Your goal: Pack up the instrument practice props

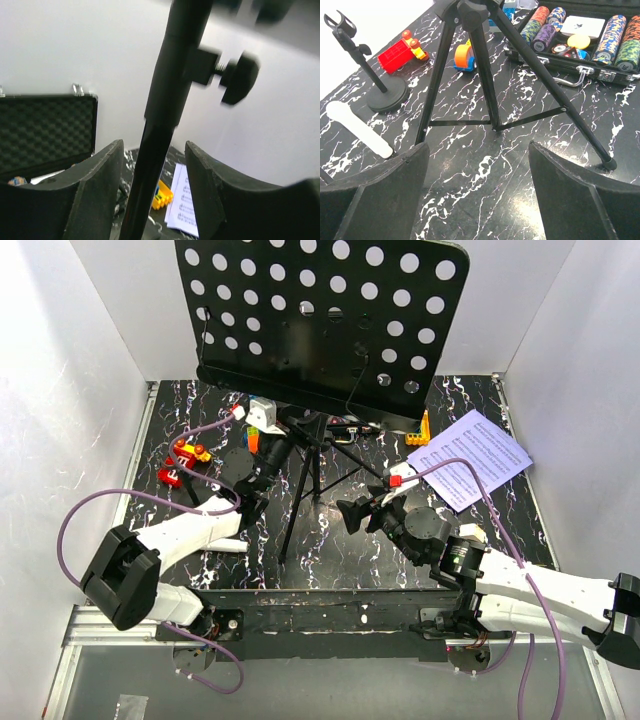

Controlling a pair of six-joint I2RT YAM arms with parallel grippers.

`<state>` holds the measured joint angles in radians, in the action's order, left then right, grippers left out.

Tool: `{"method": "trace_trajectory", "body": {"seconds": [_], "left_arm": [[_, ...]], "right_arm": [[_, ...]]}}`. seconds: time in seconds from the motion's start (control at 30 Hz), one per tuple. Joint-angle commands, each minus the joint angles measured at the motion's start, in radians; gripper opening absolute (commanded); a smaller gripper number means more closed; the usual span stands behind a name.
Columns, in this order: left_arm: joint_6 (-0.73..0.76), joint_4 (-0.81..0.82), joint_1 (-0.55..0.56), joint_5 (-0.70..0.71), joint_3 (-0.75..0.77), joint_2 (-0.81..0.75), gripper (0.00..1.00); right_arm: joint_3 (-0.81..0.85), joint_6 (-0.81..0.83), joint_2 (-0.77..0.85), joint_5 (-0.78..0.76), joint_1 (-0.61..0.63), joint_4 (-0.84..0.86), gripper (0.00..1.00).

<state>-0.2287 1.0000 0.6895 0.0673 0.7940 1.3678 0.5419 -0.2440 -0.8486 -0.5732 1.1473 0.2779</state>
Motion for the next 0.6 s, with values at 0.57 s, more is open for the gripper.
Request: {"method": "trace_trajectory", "body": {"seconds": [0.57], "left_arm": [[0.292, -0.084, 0.008, -0.064, 0.103, 0.013, 0.35]], "right_arm": [[-0.01, -0.046, 0.032, -0.036, -0.001, 0.015, 0.87]]}}
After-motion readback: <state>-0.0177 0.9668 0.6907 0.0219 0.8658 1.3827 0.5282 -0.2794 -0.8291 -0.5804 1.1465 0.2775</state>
